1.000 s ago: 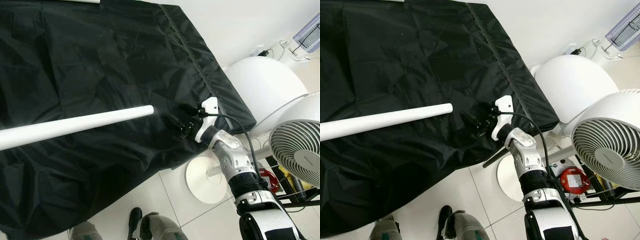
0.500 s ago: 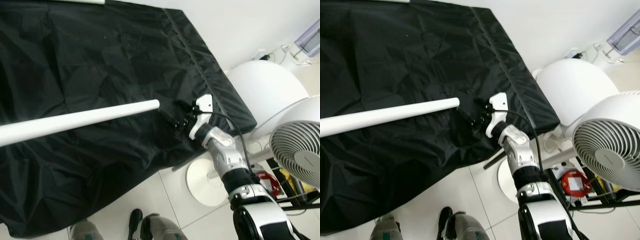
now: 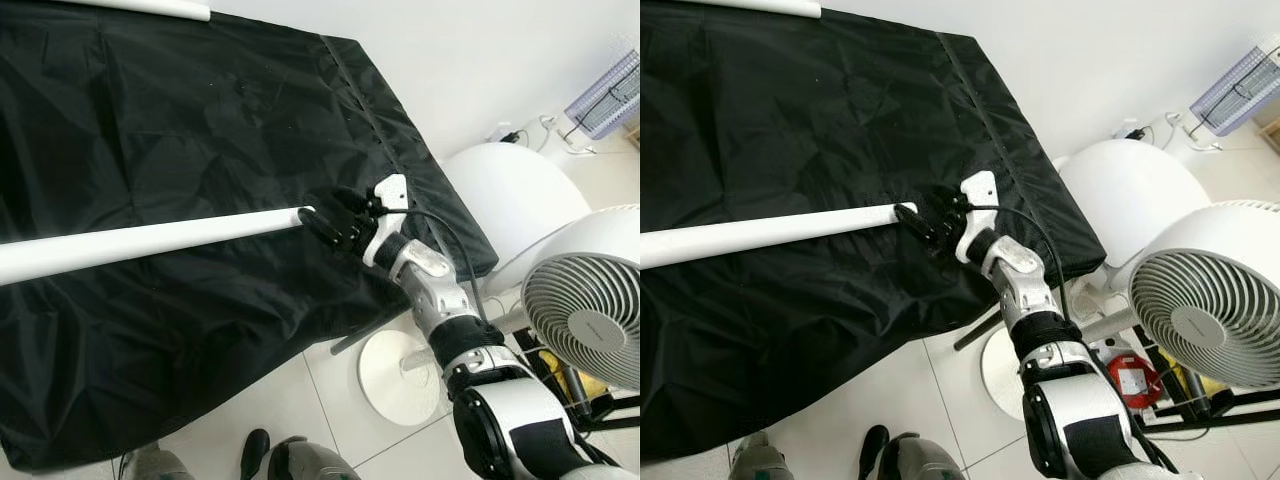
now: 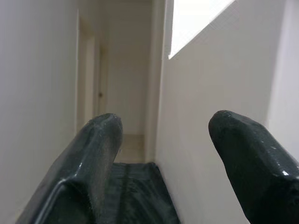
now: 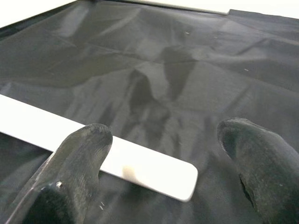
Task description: Building children table
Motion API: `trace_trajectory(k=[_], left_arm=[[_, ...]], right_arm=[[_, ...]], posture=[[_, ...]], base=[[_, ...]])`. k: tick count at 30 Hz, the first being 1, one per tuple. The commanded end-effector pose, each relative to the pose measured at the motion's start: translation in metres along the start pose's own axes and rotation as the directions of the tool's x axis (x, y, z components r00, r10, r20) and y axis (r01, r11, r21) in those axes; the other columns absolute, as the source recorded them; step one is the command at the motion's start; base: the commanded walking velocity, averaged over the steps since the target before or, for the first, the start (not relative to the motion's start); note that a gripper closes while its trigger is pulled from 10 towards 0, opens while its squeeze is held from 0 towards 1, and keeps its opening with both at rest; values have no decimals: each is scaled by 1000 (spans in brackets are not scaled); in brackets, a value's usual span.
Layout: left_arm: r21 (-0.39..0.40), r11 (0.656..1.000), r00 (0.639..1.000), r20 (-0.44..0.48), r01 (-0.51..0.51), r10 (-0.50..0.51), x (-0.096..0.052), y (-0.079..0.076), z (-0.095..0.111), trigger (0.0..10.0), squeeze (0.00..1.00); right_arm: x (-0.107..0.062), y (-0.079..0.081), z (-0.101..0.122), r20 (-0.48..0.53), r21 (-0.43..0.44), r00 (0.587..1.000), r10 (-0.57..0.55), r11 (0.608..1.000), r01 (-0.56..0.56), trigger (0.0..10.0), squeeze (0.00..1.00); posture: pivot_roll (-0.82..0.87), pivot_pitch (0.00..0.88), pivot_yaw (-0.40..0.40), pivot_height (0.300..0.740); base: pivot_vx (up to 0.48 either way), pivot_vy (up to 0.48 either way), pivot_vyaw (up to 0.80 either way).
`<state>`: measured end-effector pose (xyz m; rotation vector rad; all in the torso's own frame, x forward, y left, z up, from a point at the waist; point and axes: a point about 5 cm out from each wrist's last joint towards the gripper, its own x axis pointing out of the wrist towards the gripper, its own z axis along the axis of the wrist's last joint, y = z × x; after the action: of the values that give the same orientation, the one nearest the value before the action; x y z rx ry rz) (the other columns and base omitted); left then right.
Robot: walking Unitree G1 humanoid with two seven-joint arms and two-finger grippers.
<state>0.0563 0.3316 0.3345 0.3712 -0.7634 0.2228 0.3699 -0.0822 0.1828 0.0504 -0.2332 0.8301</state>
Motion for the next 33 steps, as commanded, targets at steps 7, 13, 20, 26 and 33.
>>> trace_trajectory(k=[7, 13, 20, 26, 33], left_arm=[[-43, 995, 962, -258, 85, -93, 25, -10, -68, 10000, 0], [-89, 993, 909, -403, 76, -106, 53, -17, -105, 10000, 0], [61, 998, 866, -500, 16, 17, 79, -13, -135, 10000, 0], [59, 992, 898, -421, -111, 126, 86, 0, -123, 10000, 0], [-61, 955, 956, -79, -289, 284, 118, 16, -65, 10000, 0]], right_arm=[[-11, -11, 2, 45, 4, 997, -69, 998, 69, 10000, 0], [-17, -15, 11, 101, 9, 989, -106, 994, 106, 10000, 0], [-30, -19, 17, 133, 9, 983, -125, 992, 125, 10000, 0], [-36, -21, 23, 151, -6, 979, -140, 990, 142, 10000, 0], [-31, -20, 29, 160, -5, 978, -131, 991, 134, 10000, 0]], posture=[[388, 194, -275, 740], [356, 180, -229, 740], [317, 164, -191, 740], [292, 163, -192, 740], [303, 175, -223, 740]], base=[[0, 0, 0], [0, 0, 0], [0, 0, 0], [0, 0, 0], [0, 0, 0]])
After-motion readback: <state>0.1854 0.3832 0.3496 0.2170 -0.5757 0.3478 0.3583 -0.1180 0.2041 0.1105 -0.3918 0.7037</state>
